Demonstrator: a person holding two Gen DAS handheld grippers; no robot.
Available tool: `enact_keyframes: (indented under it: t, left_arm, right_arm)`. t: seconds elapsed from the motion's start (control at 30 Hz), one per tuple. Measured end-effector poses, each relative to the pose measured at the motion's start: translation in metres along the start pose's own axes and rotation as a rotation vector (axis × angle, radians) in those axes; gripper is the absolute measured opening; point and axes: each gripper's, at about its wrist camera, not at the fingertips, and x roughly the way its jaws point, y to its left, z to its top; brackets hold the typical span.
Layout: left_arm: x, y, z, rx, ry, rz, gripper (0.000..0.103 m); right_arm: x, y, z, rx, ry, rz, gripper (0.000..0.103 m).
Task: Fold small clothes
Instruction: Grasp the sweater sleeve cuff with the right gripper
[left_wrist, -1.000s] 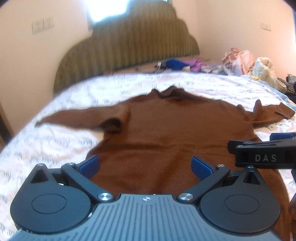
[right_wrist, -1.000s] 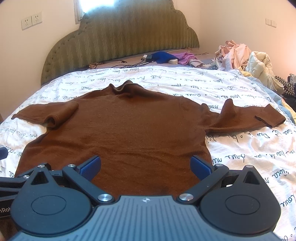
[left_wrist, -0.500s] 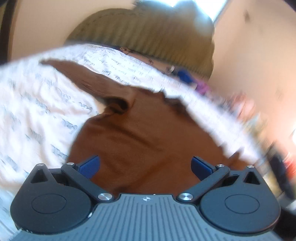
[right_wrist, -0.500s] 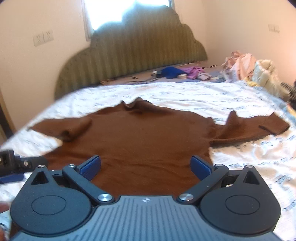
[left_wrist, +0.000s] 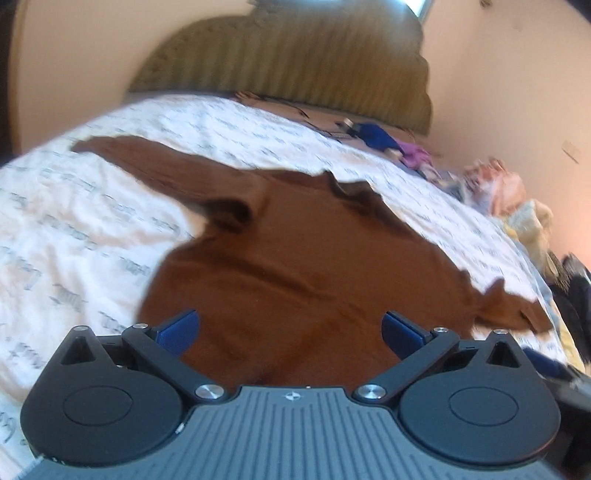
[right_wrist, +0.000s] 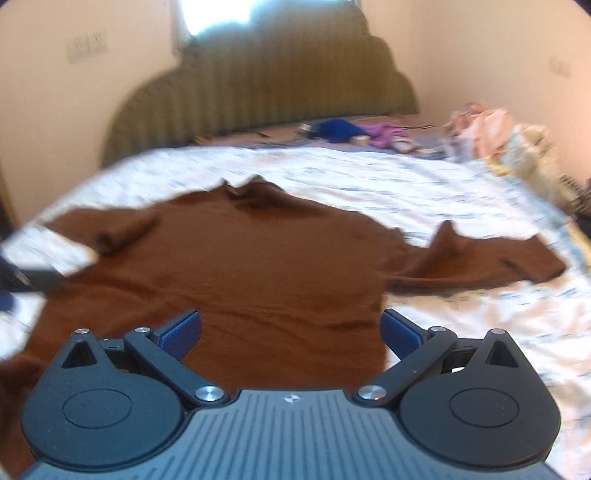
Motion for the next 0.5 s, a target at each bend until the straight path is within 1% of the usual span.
enact_keyframes:
  t: [0.03,0.07,0.1,0.13,0.17,0.23,0.27,0.3,0.33,0.37,0.4,0.43,0.5]
  left_arm:
    - [0.005,-0.001,-0.001,0.001,0.012,-0.019,0.103]
    - [0.010,-0.001,-0.003,0.006,0.008,-0.020,0.103]
    - [0.011,-0.003,-0.004,0.010,-0.016,-0.021,0.103]
    - [0.012,-0.006,-0.006,0.020,-0.052,-0.036,0.103]
    - [0.011,-0.011,-0.009,0.033,-0.100,-0.055,0.103]
    - [0.009,-0.022,-0.013,0.060,-0.191,-0.100,0.103]
    - [0.011,-0.029,-0.012,0.064,-0.193,-0.102,0.103]
    - [0.016,-0.039,-0.008,0.080,-0.149,-0.101,0.103]
    - [0.024,-0.049,-0.005,0.107,-0.086,-0.112,0.103]
    - [0.031,-0.057,-0.003,0.129,-0.046,-0.101,0.103]
    - [0.036,-0.065,-0.004,0.152,-0.044,-0.079,0.103]
    - [0.038,-0.070,-0.008,0.173,-0.059,-0.063,0.103]
    - [0.041,-0.078,-0.015,0.194,-0.072,-0.049,0.103]
  right_arm:
    - [0.005,-0.006,-0.001,0.000,0.018,0.018,0.103]
    - [0.012,-0.010,-0.001,-0.043,0.048,0.000,0.103]
    - [0.018,-0.014,-0.003,-0.098,0.067,-0.038,0.103]
    - [0.019,-0.020,-0.005,-0.134,0.060,-0.076,0.103]
    - [0.014,-0.030,-0.003,-0.136,0.027,-0.095,0.103]
    - [-0.007,-0.054,0.004,-0.115,-0.100,-0.117,0.103]
    - [-0.012,-0.067,0.008,-0.124,-0.122,-0.158,0.103]
    - [-0.009,-0.083,0.011,-0.131,-0.108,-0.211,0.103]
    - [0.001,-0.103,0.013,-0.137,-0.057,-0.250,0.103]
    - [0.010,-0.124,0.014,-0.127,-0.014,-0.264,0.103]
    - [0.016,-0.143,0.015,-0.113,0.003,-0.258,0.103]
    - [0.018,-0.160,0.017,-0.095,0.007,-0.258,0.103]
    - [0.021,-0.188,0.023,-0.061,-0.007,-0.261,0.103]
